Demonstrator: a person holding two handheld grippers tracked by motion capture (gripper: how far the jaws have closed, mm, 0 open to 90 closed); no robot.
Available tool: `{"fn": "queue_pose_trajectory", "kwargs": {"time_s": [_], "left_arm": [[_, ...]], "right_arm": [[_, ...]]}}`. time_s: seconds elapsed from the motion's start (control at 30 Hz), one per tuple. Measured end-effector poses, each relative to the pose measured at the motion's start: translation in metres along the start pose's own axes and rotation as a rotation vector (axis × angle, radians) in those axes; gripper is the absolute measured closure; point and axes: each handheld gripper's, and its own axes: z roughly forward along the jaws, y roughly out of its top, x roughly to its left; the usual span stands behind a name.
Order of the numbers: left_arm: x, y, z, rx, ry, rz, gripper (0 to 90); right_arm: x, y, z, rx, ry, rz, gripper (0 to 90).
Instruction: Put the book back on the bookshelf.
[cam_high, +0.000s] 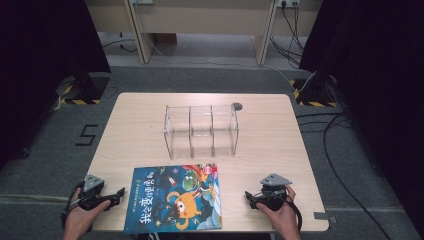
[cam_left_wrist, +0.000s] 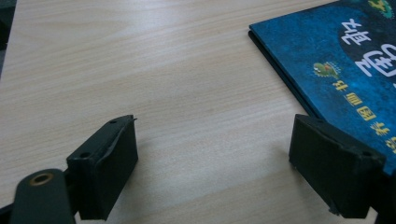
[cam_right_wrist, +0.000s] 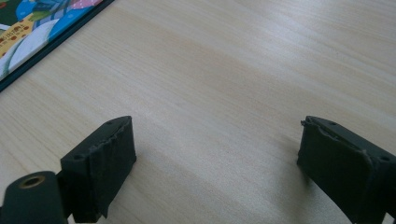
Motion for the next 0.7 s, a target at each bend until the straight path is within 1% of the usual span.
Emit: {"fn": "queue_pose_trajectory", "kwargs": {"time_s": [0.1,0.13,0.17,0.23,0.27,0.3,0.33,0.37,0.43,0.47,0.5,0.57,0.63,0.67,0.7], "left_arm": [[-0.002,-0.001,-0.001,0.0,-0.009,0.007,14.5],[-0.005,0.0,-0.002,0.009,-0.02,0.016,14.5],[-0.005,0.0,-0.002,0.009,-0.02,0.016,14.6],[-0.009,0.0,-0.003,0.026,-0.037,0.035,14.6],[-0.013,0.0,-0.004,0.038,-0.052,0.049,14.6],[-0.013,0.0,-0.004,0.038,-0.052,0.049,14.6],[-0.018,0.001,-0.006,0.049,-0.057,0.056,16.1],[-0.019,0.0,-0.006,0.048,-0.052,0.05,16.6],[-0.02,0.0,-0.006,0.044,-0.05,0.049,16.5],[-0.024,0.0,-0.006,0.042,-0.047,0.046,16.6],[-0.024,0.0,-0.006,0.042,-0.047,0.046,16.7],[-0.03,0.0,-0.006,0.046,-0.062,0.062,16.7],[-0.041,0.001,-0.004,0.043,-0.081,0.079,16.6],[-0.052,0.003,-0.002,0.047,-0.101,0.095,16.7],[-0.052,0.003,-0.002,0.047,-0.101,0.095,16.7]], "right_arm": [[0.0,0.0,0.0,0.0,0.001,-0.001,11.7],[-0.001,0.0,-0.001,-0.001,0.008,0.006,11.7],[-0.001,0.0,-0.001,-0.001,0.008,0.006,11.7],[-0.002,0.0,-0.001,-0.008,0.018,0.015,11.7],[-0.003,-0.001,-0.002,-0.009,0.027,0.022,11.9],[-0.003,-0.001,-0.002,-0.01,0.033,0.024,12.4],[-0.003,-0.001,-0.003,-0.012,0.045,0.031,13.9],[-0.003,-0.001,-0.004,-0.013,0.052,0.033,15.2],[-0.002,-0.001,-0.004,-0.014,0.06,0.033,15.0],[-0.002,-0.001,-0.004,-0.014,0.062,0.03,15.0],[-0.002,-0.001,-0.004,-0.014,0.062,0.03,15.0],[-0.003,-0.001,-0.004,-0.016,0.067,0.038,15.0],[-0.004,-0.001,-0.004,-0.019,0.078,0.045,15.1],[-0.005,-0.001,-0.005,-0.02,0.092,0.056,15.2],[-0.005,-0.001,-0.005,-0.02,0.092,0.056,15.2]]}}
